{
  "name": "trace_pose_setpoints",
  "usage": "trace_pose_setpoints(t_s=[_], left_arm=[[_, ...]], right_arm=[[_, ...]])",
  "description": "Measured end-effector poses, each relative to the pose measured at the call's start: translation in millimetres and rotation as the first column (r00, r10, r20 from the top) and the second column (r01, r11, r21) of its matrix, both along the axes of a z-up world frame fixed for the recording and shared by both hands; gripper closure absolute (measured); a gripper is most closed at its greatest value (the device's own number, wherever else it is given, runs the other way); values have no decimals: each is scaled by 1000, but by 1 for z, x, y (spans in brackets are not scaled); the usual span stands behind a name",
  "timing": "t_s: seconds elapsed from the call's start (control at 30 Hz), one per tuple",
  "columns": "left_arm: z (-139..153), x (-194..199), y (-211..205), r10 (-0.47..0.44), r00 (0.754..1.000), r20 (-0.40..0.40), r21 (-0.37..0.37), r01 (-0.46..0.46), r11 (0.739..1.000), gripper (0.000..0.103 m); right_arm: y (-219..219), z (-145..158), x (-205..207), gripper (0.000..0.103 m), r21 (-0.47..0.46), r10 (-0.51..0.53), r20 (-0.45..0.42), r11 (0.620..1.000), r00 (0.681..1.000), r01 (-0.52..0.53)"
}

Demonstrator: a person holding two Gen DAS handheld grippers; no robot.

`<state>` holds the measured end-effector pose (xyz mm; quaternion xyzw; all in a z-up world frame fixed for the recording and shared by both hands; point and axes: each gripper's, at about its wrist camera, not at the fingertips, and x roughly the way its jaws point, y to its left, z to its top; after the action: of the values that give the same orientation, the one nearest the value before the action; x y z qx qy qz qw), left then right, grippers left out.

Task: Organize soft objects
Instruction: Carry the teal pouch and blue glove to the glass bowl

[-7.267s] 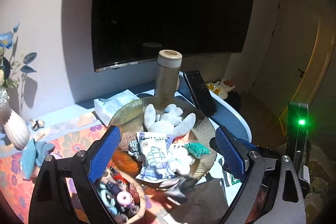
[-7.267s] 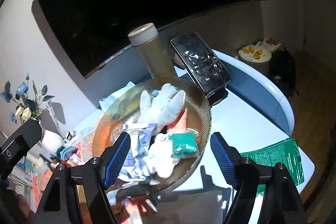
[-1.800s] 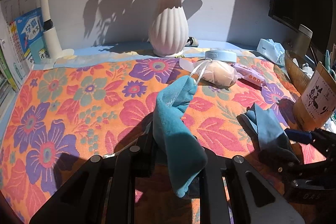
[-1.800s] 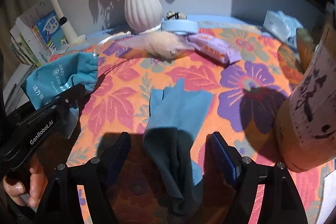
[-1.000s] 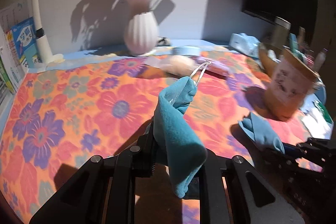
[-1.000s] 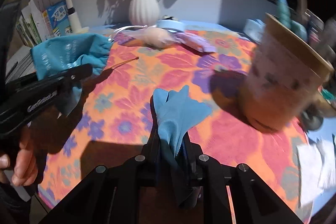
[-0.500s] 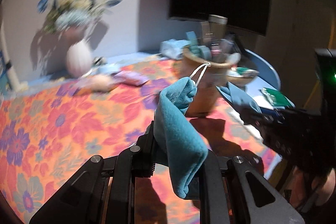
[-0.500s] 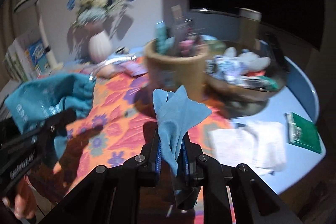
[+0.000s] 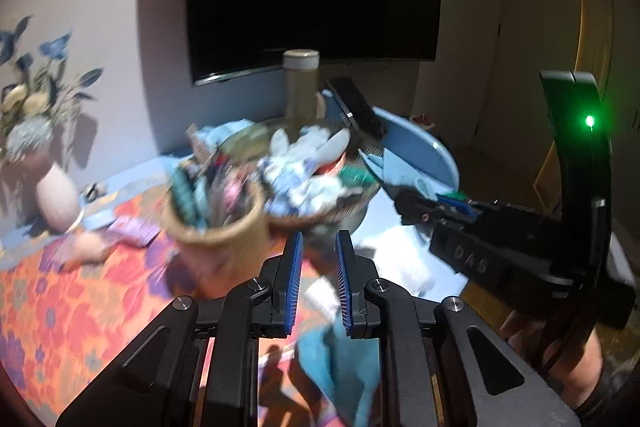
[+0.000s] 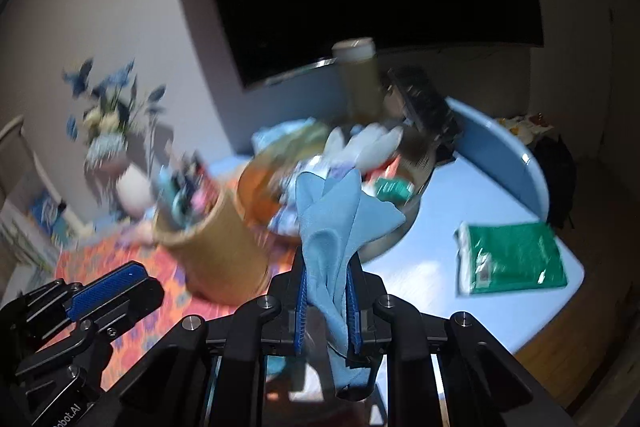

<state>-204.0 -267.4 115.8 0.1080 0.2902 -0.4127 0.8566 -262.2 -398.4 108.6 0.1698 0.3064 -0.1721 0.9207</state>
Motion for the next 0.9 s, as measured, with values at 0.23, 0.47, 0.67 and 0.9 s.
trace_pose_setpoints(t_s=[0.23, 0.47, 0.67, 0.9], left_arm=[[-22, 18, -4, -73, 991, -115, 73, 82, 994, 87], [-102, 2, 17, -51, 924, -380, 174, 126, 977, 41], [-123, -23, 0, -96, 901, -423, 181, 188, 965, 33], [-130, -36, -28, -108, 933, -344, 216, 190, 958, 90]], right_arm=[[-45, 1, 9, 87, 124, -13, 58, 992, 998, 5], [-56, -13, -8, 87, 157, -28, 45, 987, 999, 21], [-60, -19, -19, 87, 180, -38, 34, 983, 999, 31], [-61, -16, -26, 87, 169, -42, 39, 985, 998, 35]])
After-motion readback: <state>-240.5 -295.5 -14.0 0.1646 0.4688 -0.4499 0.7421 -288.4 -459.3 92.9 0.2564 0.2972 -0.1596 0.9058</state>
